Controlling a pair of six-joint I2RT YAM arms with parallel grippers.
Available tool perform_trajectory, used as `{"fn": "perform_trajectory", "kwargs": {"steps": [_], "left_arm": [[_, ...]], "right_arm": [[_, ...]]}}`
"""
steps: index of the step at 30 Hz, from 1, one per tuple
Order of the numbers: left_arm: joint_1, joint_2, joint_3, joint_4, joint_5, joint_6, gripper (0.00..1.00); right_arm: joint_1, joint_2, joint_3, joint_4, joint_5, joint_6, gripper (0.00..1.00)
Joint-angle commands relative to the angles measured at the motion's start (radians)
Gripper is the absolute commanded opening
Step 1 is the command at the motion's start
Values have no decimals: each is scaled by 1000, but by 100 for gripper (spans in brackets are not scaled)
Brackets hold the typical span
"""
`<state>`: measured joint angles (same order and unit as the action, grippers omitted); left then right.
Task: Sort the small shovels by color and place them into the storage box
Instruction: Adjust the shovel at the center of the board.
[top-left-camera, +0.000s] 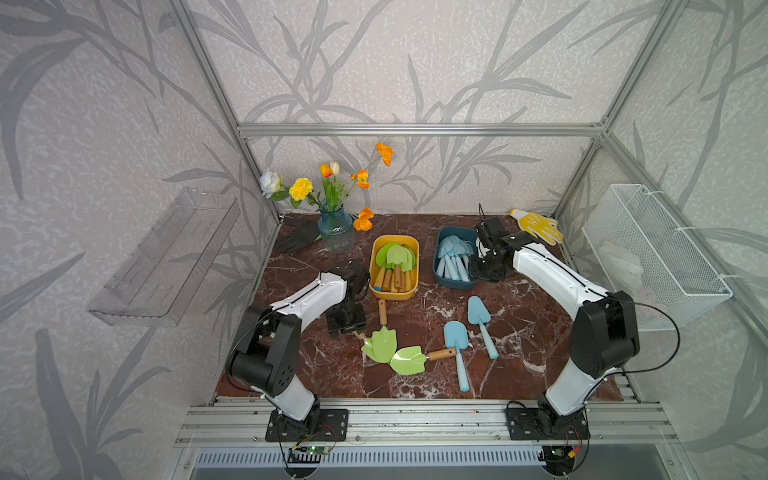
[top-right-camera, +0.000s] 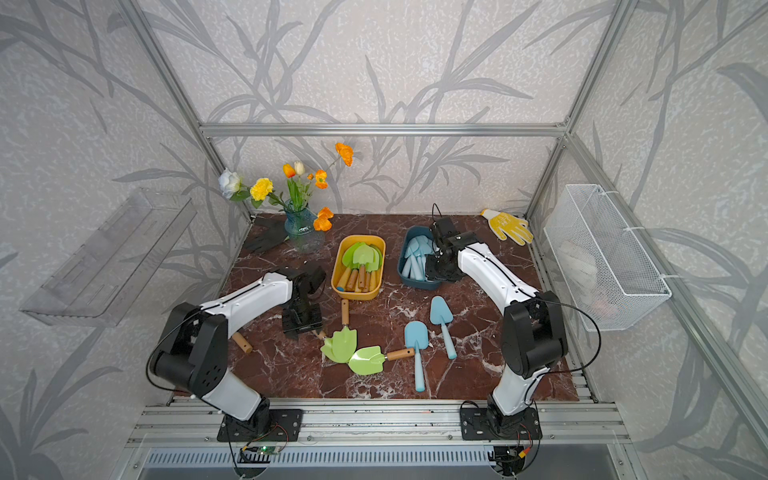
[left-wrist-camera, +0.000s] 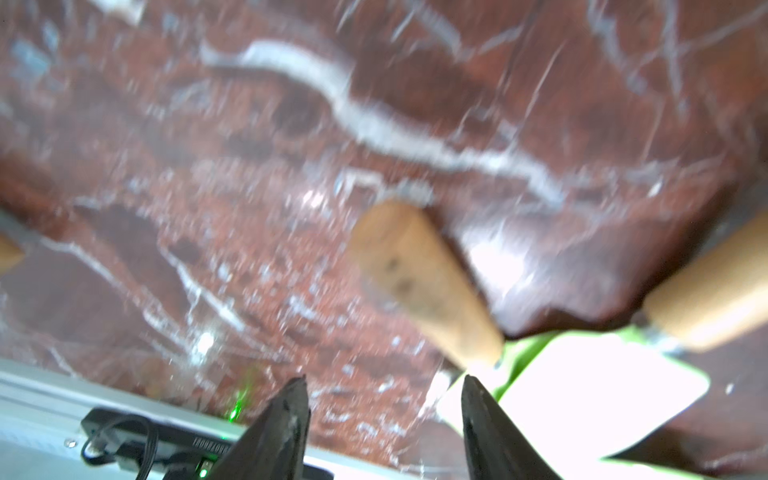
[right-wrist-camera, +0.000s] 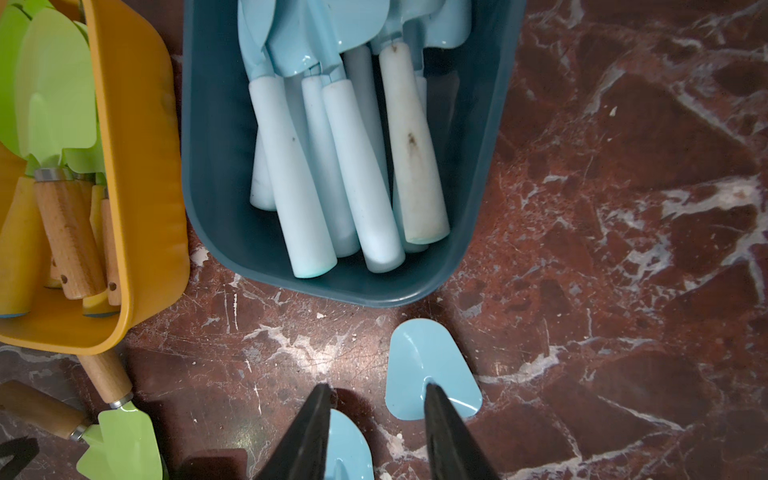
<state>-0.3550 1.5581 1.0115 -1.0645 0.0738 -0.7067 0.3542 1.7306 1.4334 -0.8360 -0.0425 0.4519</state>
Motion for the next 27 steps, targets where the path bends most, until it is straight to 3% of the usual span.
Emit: {"fn": "perform_trajectory", "kwargs": {"steps": [1,4,10,18,27], "left_arm": [[-13,-75,-53,-88,60,-27,59],[-39,-120,-58,-138,75,-37,59],[-50,-160,57,-175,-6,16,60],[-129,-10,231,-125,8,138,63],[-151,187,312,-86,-218,398,68]], "right_arm": [[-4,-17,-30,13,-14,14,40],[-4,-19,-52,21,-14,19,40],[-4,-66,-85,29,-19,30,40],[-3,-119,-140,29,-37,54,40],[0,-185,-215,31,-32,85,40]]}}
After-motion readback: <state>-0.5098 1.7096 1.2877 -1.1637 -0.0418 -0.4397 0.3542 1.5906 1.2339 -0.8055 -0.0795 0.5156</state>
